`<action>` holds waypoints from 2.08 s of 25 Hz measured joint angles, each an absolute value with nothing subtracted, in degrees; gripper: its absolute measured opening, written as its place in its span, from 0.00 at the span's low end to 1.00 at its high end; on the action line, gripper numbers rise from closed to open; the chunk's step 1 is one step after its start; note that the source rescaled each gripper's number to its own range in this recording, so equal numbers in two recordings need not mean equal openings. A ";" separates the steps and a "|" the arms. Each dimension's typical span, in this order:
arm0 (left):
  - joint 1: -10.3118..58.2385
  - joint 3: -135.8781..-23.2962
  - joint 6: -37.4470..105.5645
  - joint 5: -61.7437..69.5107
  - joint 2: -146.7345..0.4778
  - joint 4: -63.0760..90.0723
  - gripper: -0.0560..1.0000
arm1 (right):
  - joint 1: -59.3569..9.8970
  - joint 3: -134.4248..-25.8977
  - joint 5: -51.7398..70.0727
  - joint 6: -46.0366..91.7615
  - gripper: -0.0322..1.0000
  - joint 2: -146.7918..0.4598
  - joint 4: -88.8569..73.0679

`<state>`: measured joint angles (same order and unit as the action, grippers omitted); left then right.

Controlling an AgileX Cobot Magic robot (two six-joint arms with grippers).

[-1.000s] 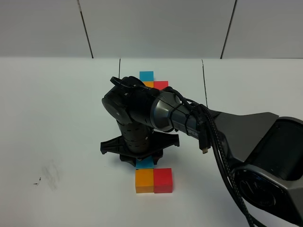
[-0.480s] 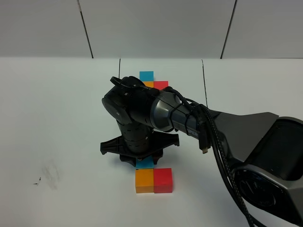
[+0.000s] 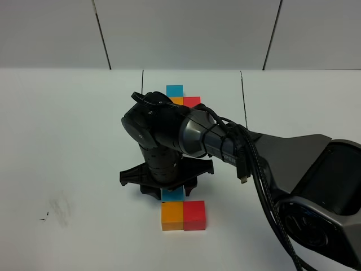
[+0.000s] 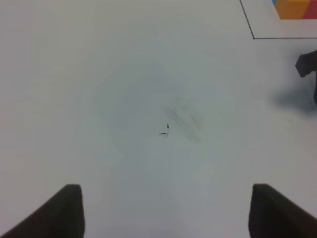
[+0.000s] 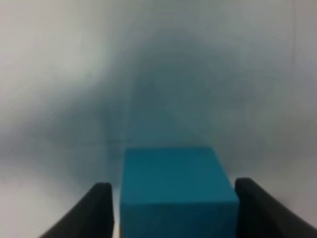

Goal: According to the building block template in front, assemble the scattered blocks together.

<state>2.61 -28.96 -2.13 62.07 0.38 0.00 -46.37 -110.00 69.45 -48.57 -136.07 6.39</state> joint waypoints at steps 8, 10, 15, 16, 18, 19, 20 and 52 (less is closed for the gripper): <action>2.61 -28.96 -2.19 62.07 0.38 0.00 0.53 | -46.37 -110.00 66.69 -47.59 0.68 -134.70 6.50; 2.61 -28.96 -2.19 62.07 0.38 0.00 0.53 | -46.37 -110.00 64.99 -47.28 0.77 -133.66 7.21; 2.61 -28.96 -2.23 62.07 0.38 -0.30 0.53 | -46.19 -109.94 56.81 -47.45 0.98 -130.38 15.79; 2.61 -28.96 -2.23 62.07 0.38 0.00 0.53 | -45.67 -109.94 53.89 -47.86 0.99 -129.36 18.82; 2.61 -28.96 -2.23 62.07 0.38 0.00 0.53 | -44.15 -109.94 48.79 -48.31 1.00 -126.74 23.71; 2.61 -28.96 -2.23 62.07 0.38 0.00 0.53 | -42.81 -109.94 46.11 -48.17 1.00 -125.09 26.32; 2.61 -28.96 -2.23 62.07 0.38 0.00 0.53 | -41.18 -109.94 44.14 -47.50 1.00 -123.38 28.34; 2.61 -28.96 -2.18 62.07 0.38 0.00 0.53 | 8.31 -87.45 69.73 14.11 0.82 -49.62 20.37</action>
<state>2.61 -28.96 -2.18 62.07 0.38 0.00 8.31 -87.45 69.73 14.11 -49.62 20.37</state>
